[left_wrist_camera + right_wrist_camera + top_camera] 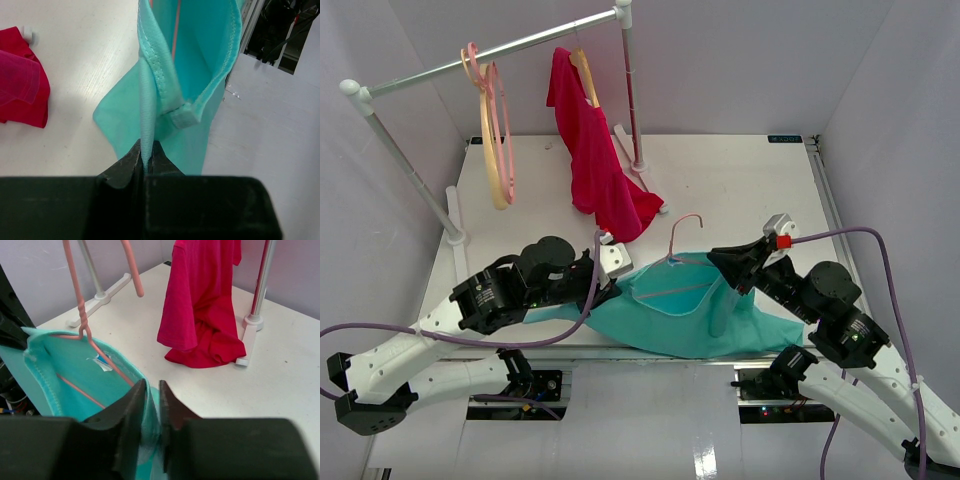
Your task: Place the t-shirt on the hanger
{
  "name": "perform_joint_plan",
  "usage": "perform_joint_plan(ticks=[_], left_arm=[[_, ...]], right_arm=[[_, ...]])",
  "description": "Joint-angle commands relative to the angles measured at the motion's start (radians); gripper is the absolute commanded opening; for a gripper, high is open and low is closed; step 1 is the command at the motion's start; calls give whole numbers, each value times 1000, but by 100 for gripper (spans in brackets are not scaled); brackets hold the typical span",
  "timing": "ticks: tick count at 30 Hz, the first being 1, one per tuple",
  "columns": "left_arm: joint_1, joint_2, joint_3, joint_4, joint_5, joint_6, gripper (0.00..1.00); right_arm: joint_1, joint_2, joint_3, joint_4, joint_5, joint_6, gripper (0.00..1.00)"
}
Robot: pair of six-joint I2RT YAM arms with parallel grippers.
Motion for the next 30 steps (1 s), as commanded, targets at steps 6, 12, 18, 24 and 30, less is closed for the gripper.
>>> perform_joint_plan(ticks=[6, 12, 18, 24, 30], left_arm=[[3, 20, 9, 47, -97, -71, 0], [3, -2, -7, 71, -88, -66, 0], [2, -46, -31, 83, 31, -44, 0], [3, -96, -38, 87, 155, -13, 0], [3, -115, -18, 79, 199, 2, 0]], right_arm=[[-2, 168, 266, -105, 137, -11, 53], [-2, 182, 279, -95, 48, -30, 43], [-4, 241, 294, -36, -190, -94, 50], [-3, 341, 377, -36, -373, -156, 59], [-3, 409, 452, -13, -546, -188, 62]])
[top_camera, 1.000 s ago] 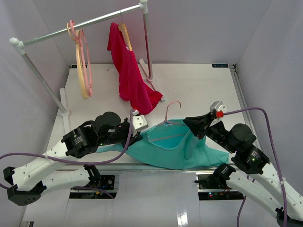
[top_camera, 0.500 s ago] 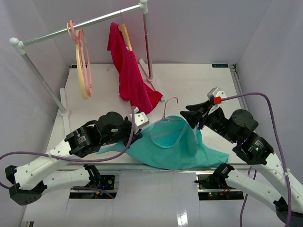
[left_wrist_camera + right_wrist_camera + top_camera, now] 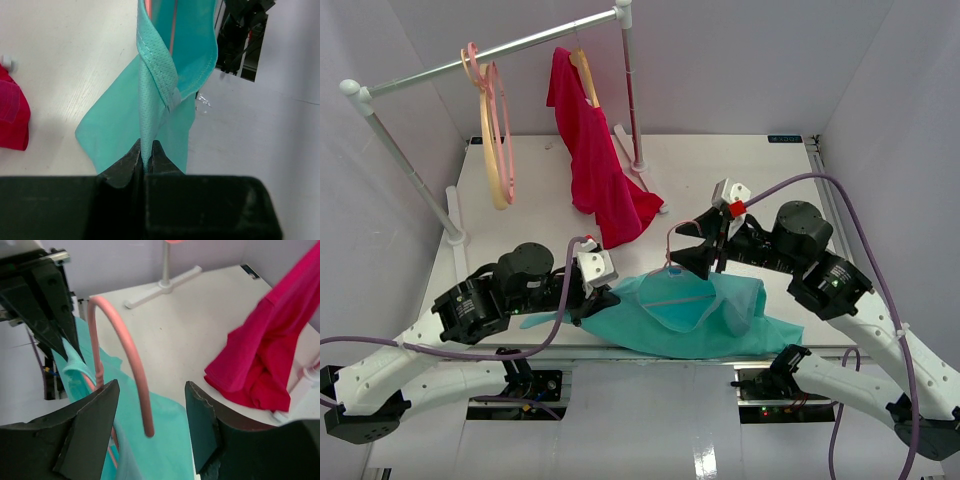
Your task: Place the t-shirt on the hanger
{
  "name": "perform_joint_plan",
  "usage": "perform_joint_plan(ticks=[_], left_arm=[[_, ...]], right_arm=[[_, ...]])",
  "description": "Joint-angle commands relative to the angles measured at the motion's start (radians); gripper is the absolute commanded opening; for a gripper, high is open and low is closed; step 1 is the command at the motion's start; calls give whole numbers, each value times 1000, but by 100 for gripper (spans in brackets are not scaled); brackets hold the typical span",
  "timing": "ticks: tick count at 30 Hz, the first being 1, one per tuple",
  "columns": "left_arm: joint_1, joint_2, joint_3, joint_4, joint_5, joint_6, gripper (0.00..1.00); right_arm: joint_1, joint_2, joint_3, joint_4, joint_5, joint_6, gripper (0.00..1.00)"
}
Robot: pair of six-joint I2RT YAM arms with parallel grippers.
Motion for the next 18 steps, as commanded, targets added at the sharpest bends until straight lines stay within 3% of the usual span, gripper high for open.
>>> perform_joint_plan(ticks=[1, 4, 7, 11, 14, 16, 18], left_arm=[[3, -17, 21, 40, 79, 18, 0], [2, 7, 40, 45, 89, 15, 0], [1, 34, 66, 44, 83, 8, 0], [3, 29, 101, 46, 98, 7, 0], [2, 24, 113, 44, 98, 5, 0], [3, 21, 121, 41, 112, 4, 0], [2, 12, 125, 36, 112, 5, 0]], right_arm=[[-1, 34, 95, 81, -222, -37, 62], [0, 64, 112, 117, -308, -19, 60], [0, 75, 131, 79, -290, -14, 59], [0, 18, 146, -43, -55, -43, 62], [-1, -27, 154, -139, -10, -81, 69], [0, -44, 178, -209, -25, -131, 84], [0, -61, 186, -259, -36, -144, 88]])
